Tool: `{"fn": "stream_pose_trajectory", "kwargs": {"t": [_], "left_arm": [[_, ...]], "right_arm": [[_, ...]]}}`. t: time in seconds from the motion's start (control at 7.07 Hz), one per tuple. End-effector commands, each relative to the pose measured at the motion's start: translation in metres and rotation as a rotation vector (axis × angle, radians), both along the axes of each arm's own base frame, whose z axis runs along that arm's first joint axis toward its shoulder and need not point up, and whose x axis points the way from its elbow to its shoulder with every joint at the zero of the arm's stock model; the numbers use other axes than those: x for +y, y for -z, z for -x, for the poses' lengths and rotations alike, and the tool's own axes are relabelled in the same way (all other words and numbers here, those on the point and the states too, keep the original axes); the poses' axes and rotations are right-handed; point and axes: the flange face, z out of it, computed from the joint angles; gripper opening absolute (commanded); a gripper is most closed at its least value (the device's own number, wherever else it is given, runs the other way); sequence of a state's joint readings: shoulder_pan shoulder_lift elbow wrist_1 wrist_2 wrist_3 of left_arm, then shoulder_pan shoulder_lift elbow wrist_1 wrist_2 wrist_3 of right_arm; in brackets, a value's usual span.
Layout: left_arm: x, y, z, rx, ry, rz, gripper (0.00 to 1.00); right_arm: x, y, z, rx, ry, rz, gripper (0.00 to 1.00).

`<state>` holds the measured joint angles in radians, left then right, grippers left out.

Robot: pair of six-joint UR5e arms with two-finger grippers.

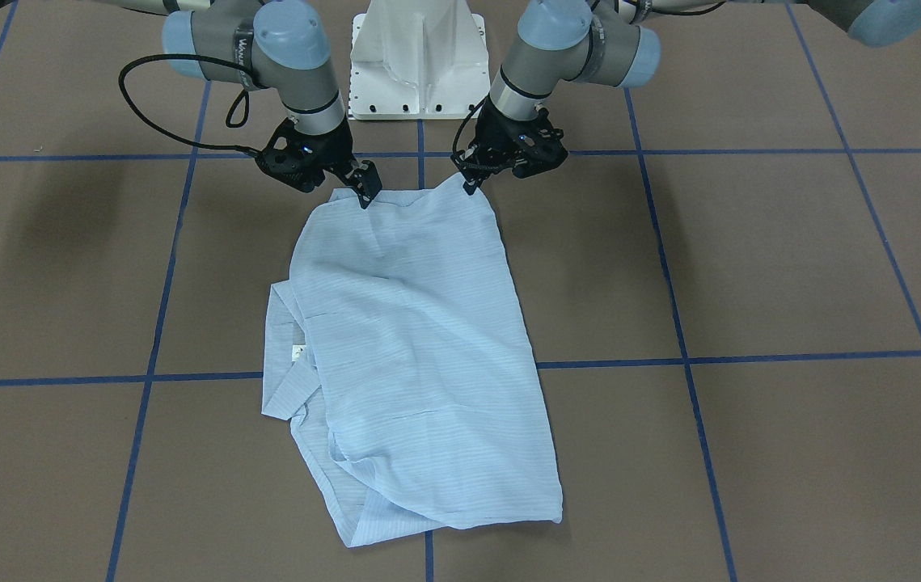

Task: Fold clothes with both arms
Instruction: 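Move both grippers to the shirt's edge nearest the robot and grasp it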

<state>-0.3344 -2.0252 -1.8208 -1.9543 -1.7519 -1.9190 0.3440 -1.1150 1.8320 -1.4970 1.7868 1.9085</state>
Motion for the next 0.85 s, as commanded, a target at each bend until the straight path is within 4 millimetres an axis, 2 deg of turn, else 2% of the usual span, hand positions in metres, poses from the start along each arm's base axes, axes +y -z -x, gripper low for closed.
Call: {"fn": "stream_pose_trajectory", "kwargs": {"t": [0.0,0.42,0.71], "left_arm": [[0.000,0.001,0.000,0.001,0.000,0.000,0.00],[0.000,0.000,-0.001,-0.001,-0.001,-0.001,0.00],[0.000,-0.001,0.000,-0.003,0.001,-0.005,0.00]], "right_arm": [[-0.002,-0.006,0.020,0.025,0.004,0.011,1.00],[0.002,-0.017,0.022,0.051,-0.001,0.003,0.98],[0.003,-0.016,0.024,0.051,-0.001,-0.001,0.73]]}}
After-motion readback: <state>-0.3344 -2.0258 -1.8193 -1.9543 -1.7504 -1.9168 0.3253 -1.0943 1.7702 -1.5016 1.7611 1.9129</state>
